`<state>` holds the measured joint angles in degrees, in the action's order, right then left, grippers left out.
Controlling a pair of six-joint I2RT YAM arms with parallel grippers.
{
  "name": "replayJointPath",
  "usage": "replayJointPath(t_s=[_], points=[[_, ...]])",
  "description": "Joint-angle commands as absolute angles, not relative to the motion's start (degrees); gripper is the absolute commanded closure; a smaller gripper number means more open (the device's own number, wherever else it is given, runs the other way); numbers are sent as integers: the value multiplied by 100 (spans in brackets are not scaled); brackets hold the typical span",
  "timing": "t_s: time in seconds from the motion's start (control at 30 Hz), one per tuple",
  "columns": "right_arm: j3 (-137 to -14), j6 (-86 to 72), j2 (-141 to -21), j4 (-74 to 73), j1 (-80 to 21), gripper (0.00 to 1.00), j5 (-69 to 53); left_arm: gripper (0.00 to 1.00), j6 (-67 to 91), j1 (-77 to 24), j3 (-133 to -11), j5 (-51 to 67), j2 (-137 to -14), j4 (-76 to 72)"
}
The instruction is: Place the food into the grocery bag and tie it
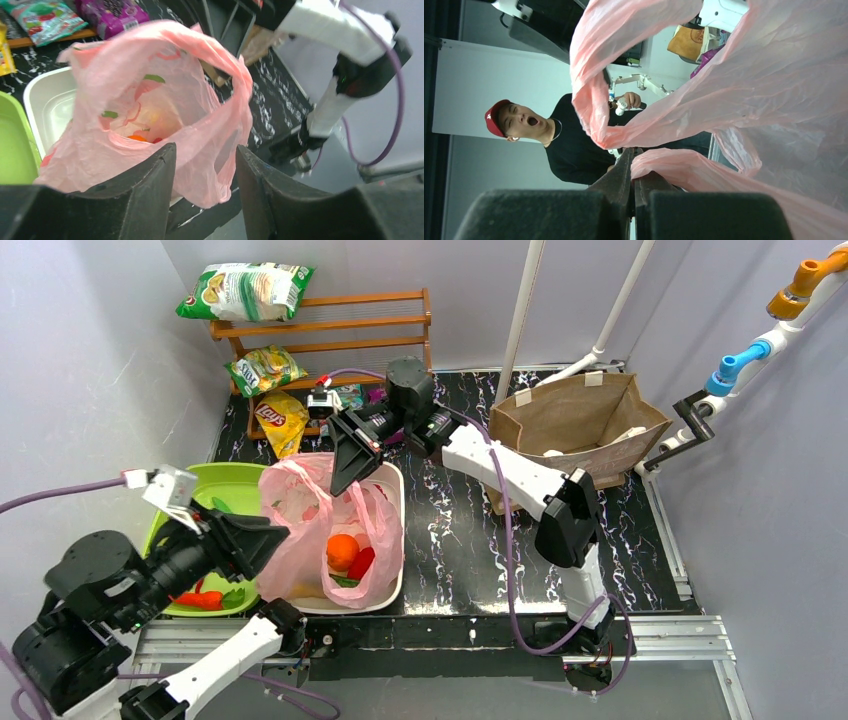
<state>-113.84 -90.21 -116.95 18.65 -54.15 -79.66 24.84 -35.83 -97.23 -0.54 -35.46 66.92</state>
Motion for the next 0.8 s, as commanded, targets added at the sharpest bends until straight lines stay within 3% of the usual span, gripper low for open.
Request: replayJointPath(t_s=[0.0,0.23,0.33,0.53,0.77], points=[[-11049,-9244,-11101,2407,-5466,99,-8024,55,1617,-3564,-9081,941,-3639,6171],[-10682,-9584,-10930,2895,-5491,99,-8019,56,921,-3567,-8360,1129,-3599,5028],[-10795,-9608,-11018,2894,-5515,99,-8018,63,556,-3564,-8171,1043,-3572,4788],[-10978,-9607,-11118,2853,-5520,99,-8009,64,124,-3566,-8580,611,-3489,5168],[-11136,-9622,-11236,2827,-5520,99,-7975,73,-449,-3568,-8255,230,-3256,5094]])
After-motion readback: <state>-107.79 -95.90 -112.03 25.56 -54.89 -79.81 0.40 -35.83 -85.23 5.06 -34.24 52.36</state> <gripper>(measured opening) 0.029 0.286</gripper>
